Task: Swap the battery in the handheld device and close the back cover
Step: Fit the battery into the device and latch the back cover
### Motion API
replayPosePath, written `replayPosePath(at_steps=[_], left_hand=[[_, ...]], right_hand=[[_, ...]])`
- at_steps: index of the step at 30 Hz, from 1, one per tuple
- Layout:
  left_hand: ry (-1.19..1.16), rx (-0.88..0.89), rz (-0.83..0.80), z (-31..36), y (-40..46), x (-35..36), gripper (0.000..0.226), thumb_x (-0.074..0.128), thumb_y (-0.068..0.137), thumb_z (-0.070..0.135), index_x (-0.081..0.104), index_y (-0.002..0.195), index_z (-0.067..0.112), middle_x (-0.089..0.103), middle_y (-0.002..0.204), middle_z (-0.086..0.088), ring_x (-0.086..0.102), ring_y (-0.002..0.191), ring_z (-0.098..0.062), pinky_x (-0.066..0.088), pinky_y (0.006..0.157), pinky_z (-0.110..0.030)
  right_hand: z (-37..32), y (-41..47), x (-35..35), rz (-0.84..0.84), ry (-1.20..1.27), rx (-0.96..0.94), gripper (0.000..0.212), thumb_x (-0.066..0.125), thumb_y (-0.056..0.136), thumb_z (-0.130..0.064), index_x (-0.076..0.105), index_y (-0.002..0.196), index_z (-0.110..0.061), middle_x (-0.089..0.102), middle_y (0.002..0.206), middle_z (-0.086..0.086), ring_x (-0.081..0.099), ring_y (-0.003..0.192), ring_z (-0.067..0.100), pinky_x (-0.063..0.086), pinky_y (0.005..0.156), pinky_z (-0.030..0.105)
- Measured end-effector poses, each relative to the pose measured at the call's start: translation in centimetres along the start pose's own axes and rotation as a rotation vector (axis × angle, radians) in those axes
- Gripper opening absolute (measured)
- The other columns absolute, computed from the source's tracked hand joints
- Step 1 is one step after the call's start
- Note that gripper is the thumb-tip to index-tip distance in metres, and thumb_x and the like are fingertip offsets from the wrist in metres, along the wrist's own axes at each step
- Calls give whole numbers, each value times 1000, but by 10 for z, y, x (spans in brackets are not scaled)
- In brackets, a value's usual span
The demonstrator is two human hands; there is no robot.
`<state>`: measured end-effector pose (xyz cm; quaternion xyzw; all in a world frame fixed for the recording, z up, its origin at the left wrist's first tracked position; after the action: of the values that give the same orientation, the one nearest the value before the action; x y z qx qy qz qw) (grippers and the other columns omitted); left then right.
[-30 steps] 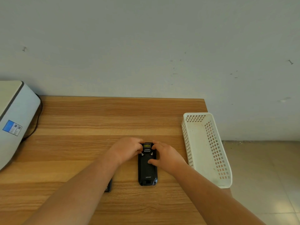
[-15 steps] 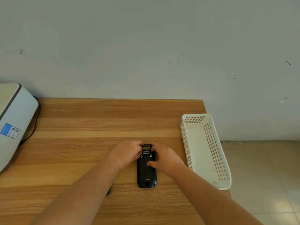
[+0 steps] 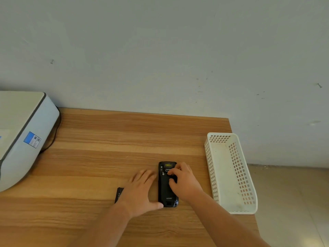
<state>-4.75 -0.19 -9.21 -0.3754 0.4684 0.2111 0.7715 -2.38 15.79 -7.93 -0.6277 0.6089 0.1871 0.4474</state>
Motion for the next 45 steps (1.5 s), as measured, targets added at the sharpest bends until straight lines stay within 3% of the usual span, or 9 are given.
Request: replayPosePath(at_steps=[8,18,25,30,35,41,45], left_hand=[[66,-28,-15,2,1,10,105,45,72,80,9,155,27,1,164,2,-10,150,-21,-6,121,-50],[80,-40,-38,3,5,12,102,51,75,75,9,155,28,3,164,0,-9,150,-23,-4,120,-53],[54,-48,-49,3,2,13,99,53,78,72,11,155,26,4,164,-1,-8,150,-24,-2,121,-51],[67,-40,-26,4,-3,11,93,51,80,72,17,153,26,6,164,-1,-7,150,-23,-1,121,-50],[39,-54,6,1,-13,1,74,52,91,55,24,152,24,7,163,0,-5,151,-21,-1,122,-43],[-38,-106,80,-6,-24,-16,59,47,97,42,30,150,24,14,162,2,2,150,-19,6,121,-39],[-70,-95,99,-8,-33,-22,54,49,98,34,34,148,22,19,161,2,6,150,-18,8,121,-38]], right_hand=[[-7,3,3,-62,-65,76,39,52,94,-34,55,131,-23,35,133,-3,30,129,16,44,101,31],[-10,8,4,-98,-33,140,38,55,91,-32,52,127,-20,33,134,2,32,129,21,41,102,33],[-12,4,-12,3,-4,170,21,56,88,-46,56,98,-28,56,108,-7,53,99,14,48,93,39],[-10,0,-5,-7,-23,180,38,55,89,-46,55,121,-25,51,123,-3,51,110,17,48,94,39],[-13,-7,5,2,-34,242,51,61,85,-50,47,127,-23,36,132,2,40,121,22,50,89,35],[-28,-21,16,41,-198,322,74,60,82,-60,26,138,-25,28,133,8,39,117,27,50,79,33],[-33,-31,28,49,-210,378,77,61,83,-53,18,141,-27,26,132,9,39,111,25,49,74,30]])
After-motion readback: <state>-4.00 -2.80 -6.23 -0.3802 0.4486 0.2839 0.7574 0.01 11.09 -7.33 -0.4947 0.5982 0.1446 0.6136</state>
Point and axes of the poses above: each hand's wrist, its own y-axis towards the middle knuckle, its own x-axis out of the palm, z = x × y, the point moved 7 cm from there along y, towards the middle knuckle
